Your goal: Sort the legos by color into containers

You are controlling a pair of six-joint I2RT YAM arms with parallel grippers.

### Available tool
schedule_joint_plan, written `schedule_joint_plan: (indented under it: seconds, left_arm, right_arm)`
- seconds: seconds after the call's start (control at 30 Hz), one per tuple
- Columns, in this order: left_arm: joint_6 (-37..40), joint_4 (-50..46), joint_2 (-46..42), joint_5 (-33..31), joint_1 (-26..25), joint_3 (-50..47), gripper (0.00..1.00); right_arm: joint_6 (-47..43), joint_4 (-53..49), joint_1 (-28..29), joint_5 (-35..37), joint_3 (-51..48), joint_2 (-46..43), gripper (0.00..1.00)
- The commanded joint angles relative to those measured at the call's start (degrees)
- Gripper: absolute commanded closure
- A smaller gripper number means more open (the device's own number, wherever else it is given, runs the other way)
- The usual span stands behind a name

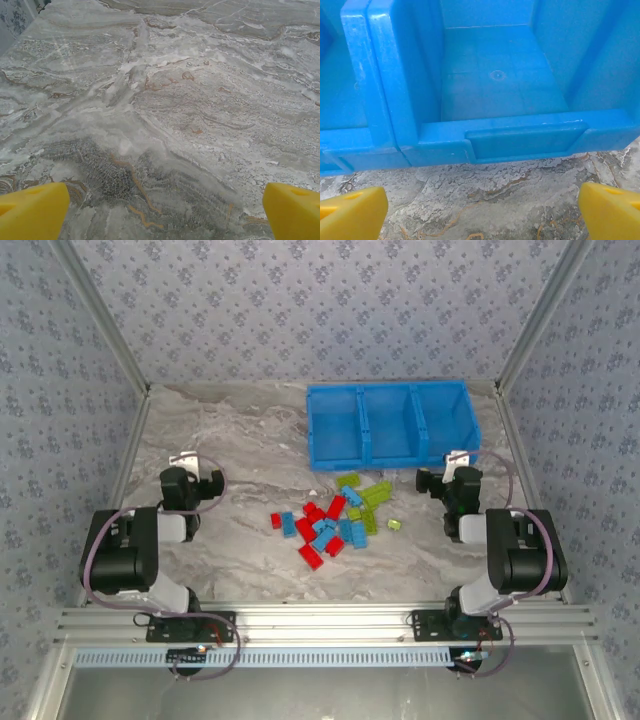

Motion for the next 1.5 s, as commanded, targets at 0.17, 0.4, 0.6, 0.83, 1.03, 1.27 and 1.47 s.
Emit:
schedule_joint_plan:
  seconds: [0.17,0.4,0.6,0.83,1.03,1.27,1.47]
  left_arm:
    - [-0.11,1.28,-0.35,0.27,-0.47,1.06,0.01]
    - [-0.08,1.28,-0.35,0.23,-0.48,1.01,0.01]
    - [-0.11,1.28,-0.33,0.23,-0.51,0.97,0.01]
    - [0.4,-4.16,-4.68,-1.63,-1.35,2.02,0.01]
    - [2.53,-16.74,-19.26,-5.64,-7.29,2.18,0.01]
    - [-2.25,-43.34,-36.67,-5.21,-21.51,11.54,0.01]
    - [-3.97,-63.88,-43.12,-5.22,-40.07,22.04,0.01]
  right_arm:
    - [-0.96,-0.04,-0.41,-0.58,1.08,-0.19,0.0]
    - [-0.78,0.01,-0.59,-0.96,1.09,-0.22,0.0]
    - [-0.65,0.65,-0.75,-1.06,0.77,-0.5,0.0]
    - [12.6,-37.94,1.04,8.45,10.89,-23.35,0.0]
    - [27.82,-69.02,3.25,-0.61,19.42,-34.67,0.0]
    - [28.87,-86.1,13.75,-9.08,25.05,-32.68,0.0]
    - [28.88,-88.13,20.71,-4.32,26.56,-25.11,0.0]
